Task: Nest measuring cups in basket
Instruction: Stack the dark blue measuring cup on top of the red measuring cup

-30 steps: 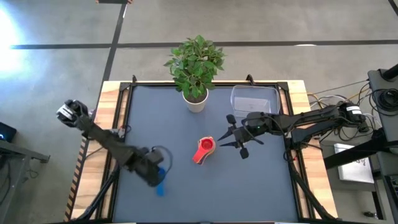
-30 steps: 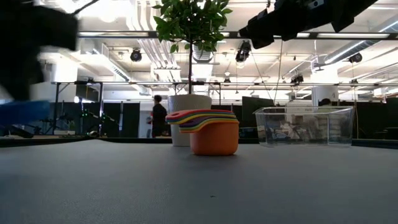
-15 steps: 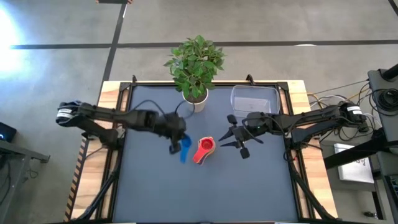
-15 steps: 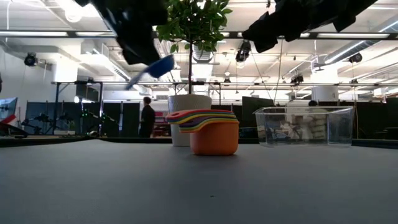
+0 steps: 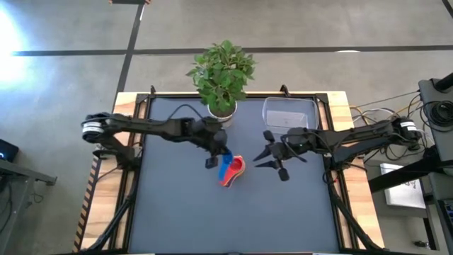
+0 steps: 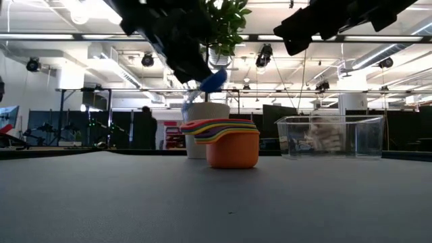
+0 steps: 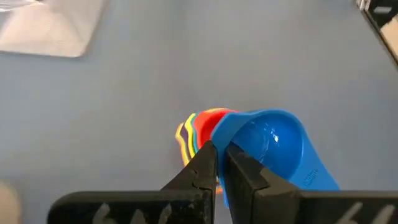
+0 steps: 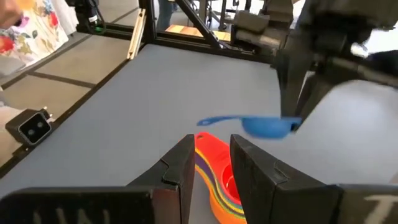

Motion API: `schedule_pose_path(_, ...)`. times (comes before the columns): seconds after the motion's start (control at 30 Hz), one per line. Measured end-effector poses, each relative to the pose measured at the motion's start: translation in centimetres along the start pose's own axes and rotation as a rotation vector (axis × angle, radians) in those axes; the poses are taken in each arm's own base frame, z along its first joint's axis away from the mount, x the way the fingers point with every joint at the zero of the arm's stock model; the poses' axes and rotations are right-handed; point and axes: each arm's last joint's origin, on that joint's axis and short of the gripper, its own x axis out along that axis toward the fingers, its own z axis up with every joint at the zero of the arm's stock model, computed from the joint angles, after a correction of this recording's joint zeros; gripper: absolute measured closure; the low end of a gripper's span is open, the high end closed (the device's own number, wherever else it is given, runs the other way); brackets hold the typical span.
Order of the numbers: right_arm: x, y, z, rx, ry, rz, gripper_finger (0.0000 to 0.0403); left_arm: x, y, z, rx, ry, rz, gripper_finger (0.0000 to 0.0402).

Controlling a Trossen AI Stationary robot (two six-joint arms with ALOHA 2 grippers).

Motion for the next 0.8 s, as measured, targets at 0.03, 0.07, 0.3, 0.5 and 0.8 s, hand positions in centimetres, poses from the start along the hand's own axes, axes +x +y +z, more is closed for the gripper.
schedule_pose_path(0.03, -0.1, 0.0, -0.1, 0.001, 0.004, 0.002, 0.0312, 0.7, 0.1, 0.2, 0.006, 0.010, -0.016, 0.0401)
schedule_pose_path(0.07, -0.1, 0.1, -0.1, 0.000, 0.000, 0.001, 0.0312, 1.4, 0.2, 0.3, 0.007, 0.029, -0.031, 0.0401)
schedule_pose_path(0.3, -0.4, 0.2, -0.1, -0.002, 0.002, 0.002, 0.0312, 4.9, 1.1, 2.1, 0.026, 0.164, -0.059, 0.0401)
schedule_pose_path(0.5, -0.6, 0.2, -0.2, -0.002, 0.001, 0.002, 0.0312, 6.1, 1.6, 3.5, 0.022, 0.285, -0.068, 0.0386)
schedule_pose_path(0.8, -0.8, 0.3, -0.2, -0.036, 0.007, 0.003, 0.0312, 6.2, 1.7, 4.0, -0.011, 0.323, -0.067, 0.0302)
